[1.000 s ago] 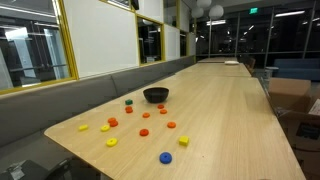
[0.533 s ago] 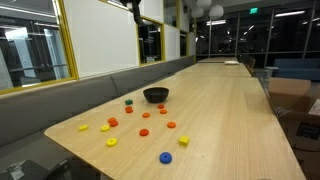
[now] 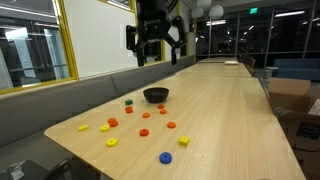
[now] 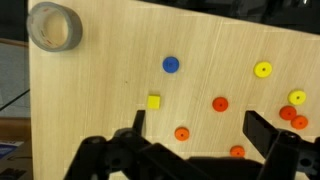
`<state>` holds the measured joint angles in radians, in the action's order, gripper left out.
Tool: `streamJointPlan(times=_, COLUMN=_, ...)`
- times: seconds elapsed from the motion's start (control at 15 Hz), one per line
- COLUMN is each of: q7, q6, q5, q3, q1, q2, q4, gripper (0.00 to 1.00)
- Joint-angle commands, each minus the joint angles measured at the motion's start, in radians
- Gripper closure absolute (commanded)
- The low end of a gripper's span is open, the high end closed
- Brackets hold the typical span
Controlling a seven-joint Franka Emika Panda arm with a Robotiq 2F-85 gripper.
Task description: Pick up some of the orange objects from the table and put them in the bowl
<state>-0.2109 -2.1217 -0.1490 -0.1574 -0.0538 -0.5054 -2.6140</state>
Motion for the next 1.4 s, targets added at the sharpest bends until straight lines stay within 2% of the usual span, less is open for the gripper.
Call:
streamJointPlan(times=0.0, q7=0.096, q6=-0.238, q5=0.107, q3=0.008, q1=0.005, q2=0.106, q4=-0.037, gripper=0.0)
streamJointPlan(times=0.13, q7=0.137, q6=-0.372, q5=0.174, q3=0.02, q1=0.018, q2=0.213, q4=-0.029, gripper=0.0)
streamJointPlan(times=0.33, q7=0.188, q6=-0.48, q5=0.248, q3=0.049, q1=0.037, q2=0.391, q4=0.04, gripper=0.0)
streamJointPlan(times=0.47, q7=0.218, q6=-0.481, q5=0.266, q3=0.073, q1=0.04, q2=0.498, q4=0.108, gripper=0.0)
streamJointPlan(times=0.6, q7=0.252, q6=-0.434, q5=0.261, q3=0.092, q1=0.036, q2=0.588, q4=0.191, gripper=0.0)
streamJointPlan(times=0.93, q7=0.298, q6=-0.402, q5=0.27, q3=0.109, q1=0.024, q2=0.755, q4=0.353, gripper=0.0)
streamJointPlan(times=1.33, q7=0.378, q6=-0.468, q5=0.326, q3=0.108, q1=0.009, q2=0.857, q4=0.374, gripper=0.0)
